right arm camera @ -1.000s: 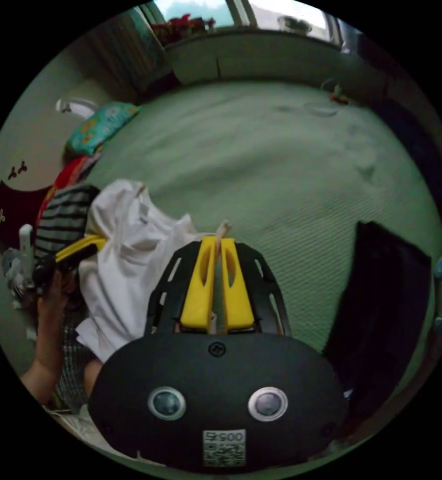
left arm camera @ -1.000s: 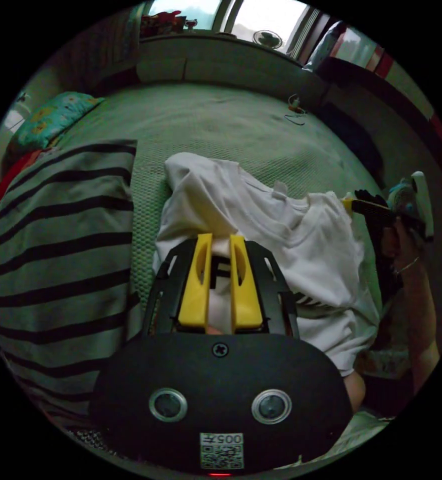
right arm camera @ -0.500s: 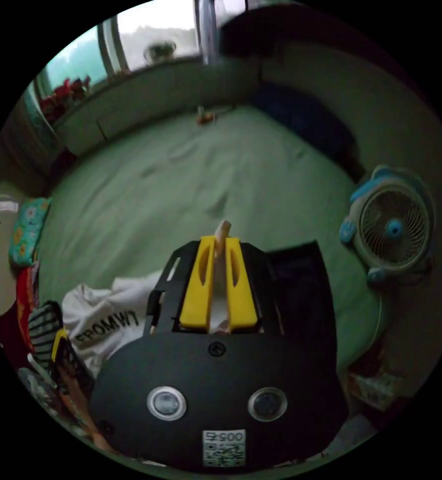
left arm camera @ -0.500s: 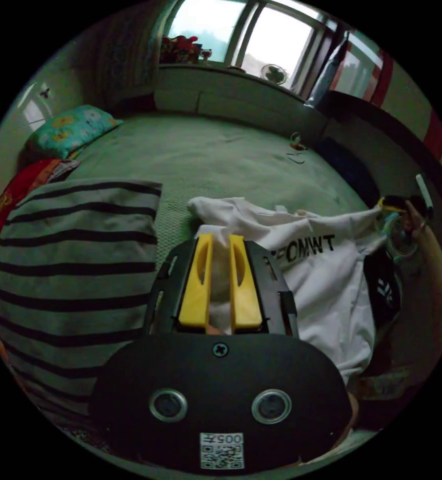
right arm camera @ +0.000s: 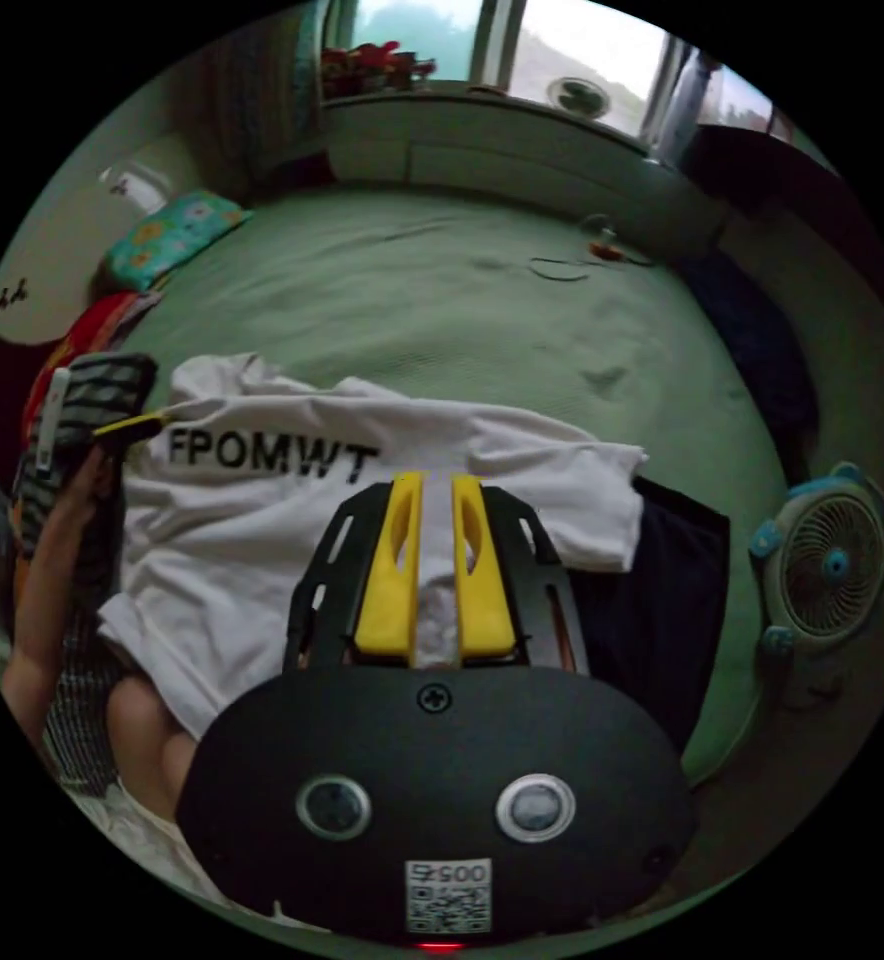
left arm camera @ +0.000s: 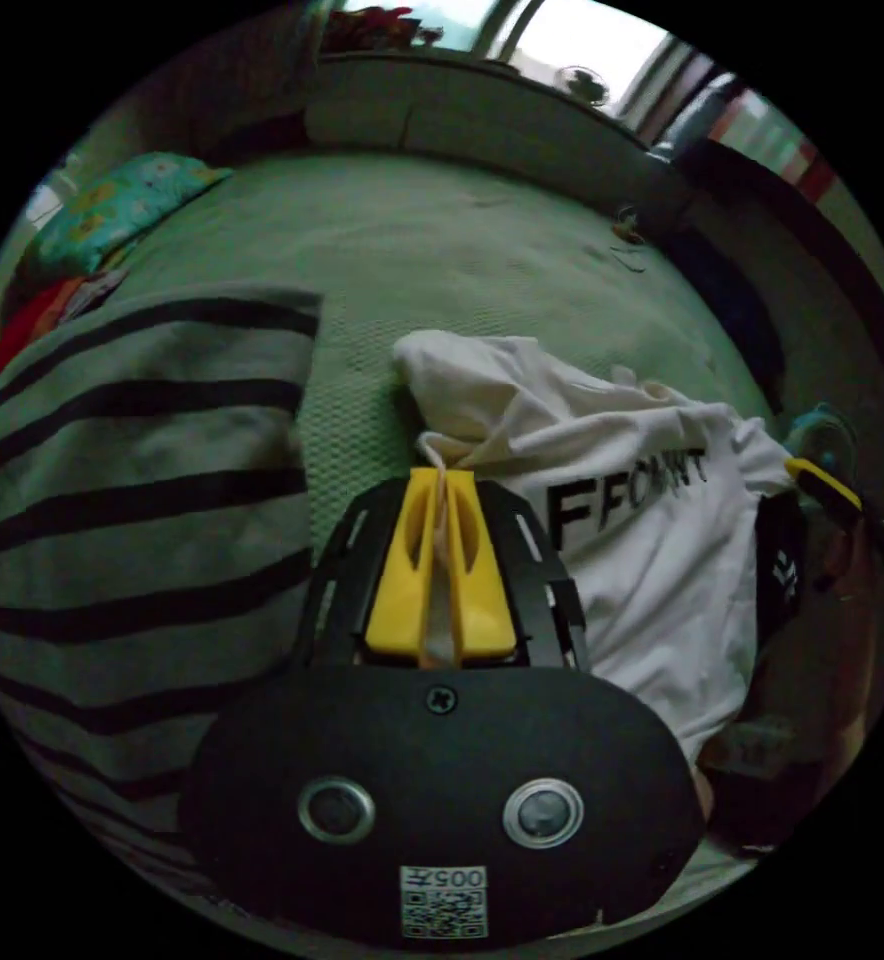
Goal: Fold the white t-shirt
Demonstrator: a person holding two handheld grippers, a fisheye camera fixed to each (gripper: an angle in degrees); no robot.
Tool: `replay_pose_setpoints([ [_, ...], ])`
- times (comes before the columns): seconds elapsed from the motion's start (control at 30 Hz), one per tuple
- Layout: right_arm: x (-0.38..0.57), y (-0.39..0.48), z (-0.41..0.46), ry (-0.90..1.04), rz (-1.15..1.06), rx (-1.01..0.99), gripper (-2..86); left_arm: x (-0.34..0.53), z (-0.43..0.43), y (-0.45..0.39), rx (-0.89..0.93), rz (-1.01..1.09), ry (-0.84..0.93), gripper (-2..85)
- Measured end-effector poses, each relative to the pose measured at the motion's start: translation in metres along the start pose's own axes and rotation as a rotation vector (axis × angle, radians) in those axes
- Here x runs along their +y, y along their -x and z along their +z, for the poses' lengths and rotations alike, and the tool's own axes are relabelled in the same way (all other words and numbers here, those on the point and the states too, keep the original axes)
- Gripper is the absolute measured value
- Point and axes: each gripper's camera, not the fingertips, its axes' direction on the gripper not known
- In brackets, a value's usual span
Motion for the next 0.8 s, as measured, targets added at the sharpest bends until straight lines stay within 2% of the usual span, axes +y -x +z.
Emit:
replay_pose_setpoints([
  [0.1, -0.001, 0.034, -0.007, -0.077, -0.053, -0.033, 1.3, 0.013, -0.021, -0.043, 0.001, 0.158, -0.140, 0.5],
  [0.2, -0.005, 0.067, -0.008, -0.101, -0.091, -0.039, 0.6, 0.026, -0.027, -0.079, 0.123, 0.276, -0.176, 0.2],
  [0.37, -0.008, 0.107, 0.007, -0.072, -0.118, -0.170, 1.8, 0.038, 0.009, -0.105, 0.299, 0.333, 0.022, 0.9],
  [0.43, -0.009, 0.133, 0.026, -0.016, -0.154, -0.266, 4.4, 0.043, 0.013, -0.106, 0.338, 0.329, 0.045, 1.4],
  [0.6, -0.014, 0.186, 0.053, -0.013, -0.243, -0.268, 6.5, 0.048, -0.015, -0.112, 0.283, 0.384, -0.006, 2.6],
  [0.73, -0.014, 0.201, 0.083, 0.034, -0.229, -0.234, -0.3, 0.049, -0.041, -0.117, 0.215, 0.435, -0.050, 3.3],
  [0.8, -0.012, 0.201, 0.099, 0.082, -0.209, -0.193, -1.2, 0.043, -0.054, -0.112, 0.116, 0.400, -0.103, 5.3],
])
